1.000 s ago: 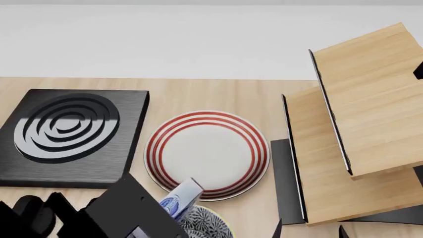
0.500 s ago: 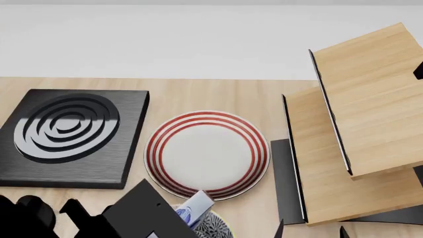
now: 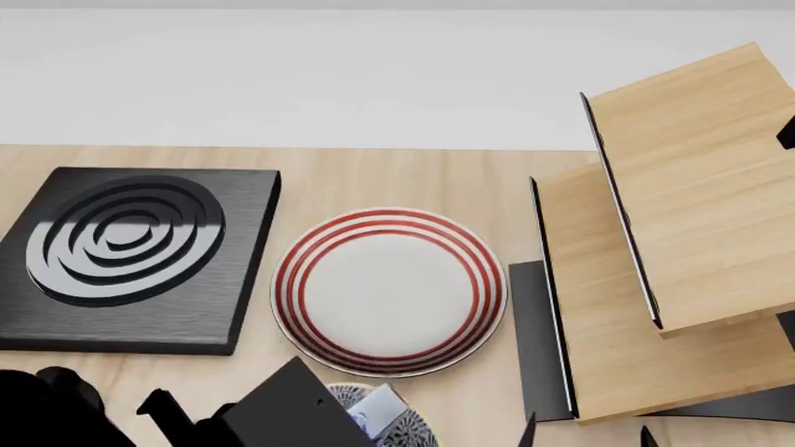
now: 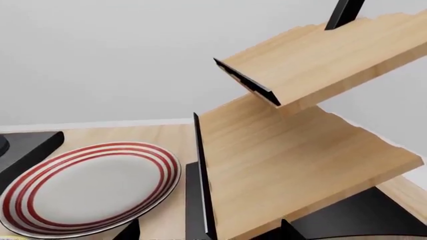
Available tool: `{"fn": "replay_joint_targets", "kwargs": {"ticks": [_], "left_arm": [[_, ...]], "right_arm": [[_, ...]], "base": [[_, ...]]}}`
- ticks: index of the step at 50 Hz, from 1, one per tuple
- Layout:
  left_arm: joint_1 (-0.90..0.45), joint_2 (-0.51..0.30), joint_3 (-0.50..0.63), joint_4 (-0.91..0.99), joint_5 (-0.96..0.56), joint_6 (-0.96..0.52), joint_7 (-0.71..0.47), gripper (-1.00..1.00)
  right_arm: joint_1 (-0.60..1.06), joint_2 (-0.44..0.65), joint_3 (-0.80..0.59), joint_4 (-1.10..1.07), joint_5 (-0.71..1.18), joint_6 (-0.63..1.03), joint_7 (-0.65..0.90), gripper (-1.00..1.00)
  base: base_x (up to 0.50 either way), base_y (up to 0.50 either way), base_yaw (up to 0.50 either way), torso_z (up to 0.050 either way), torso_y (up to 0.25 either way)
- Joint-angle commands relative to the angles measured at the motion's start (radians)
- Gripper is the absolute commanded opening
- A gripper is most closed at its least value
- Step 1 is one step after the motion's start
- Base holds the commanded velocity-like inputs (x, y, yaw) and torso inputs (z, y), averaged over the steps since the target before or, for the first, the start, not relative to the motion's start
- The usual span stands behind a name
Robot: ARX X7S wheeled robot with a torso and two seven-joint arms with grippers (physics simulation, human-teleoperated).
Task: Pick up the cream cheese and put it in the bowl.
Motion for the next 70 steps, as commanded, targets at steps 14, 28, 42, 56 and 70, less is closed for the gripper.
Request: {"fn": "replay_joint_targets", "kwargs": {"ticks": [14, 28, 42, 56, 70], "left_arm": [[-0.001, 0.001, 0.025, -0.074, 0.051, 0.009, 0.032, -1.0], [-0.001, 0.01, 0.046, -0.079, 0.095, 0.01, 0.06, -1.0], [-0.004, 0.016, 0.061, -0.093, 0.12, 0.011, 0.104, -1.0], [-0.016, 0.025, 0.082, -0.11, 0.155, 0.009, 0.135, -1.0], [-0.019, 0.034, 0.099, -0.137, 0.2, 0.018, 0.188, -1.0]], "right_arm": [[0.003, 0.0, -0.002, 0.013, 0.006, -0.007, 0.002, 1.0], [0.005, -0.001, -0.007, 0.024, 0.009, -0.016, -0.004, 1.0], [0.009, 0.0, -0.008, 0.032, 0.012, -0.016, -0.003, 1.0], [0.013, 0.0, -0.009, 0.039, 0.018, -0.019, -0.005, 1.0], [0.014, 0.001, -0.011, 0.045, 0.02, -0.024, -0.004, 1.0]], "base": [[0.0, 0.0, 0.0, 0.001, 0.001], [0.0, 0.0, 0.0, 0.0, 0.001], [0.0, 0.0, 0.0, 0.0, 0.001], [0.0, 0.0, 0.0, 0.001, 0.0], [0.0, 0.0, 0.0, 0.0, 0.001]]}}
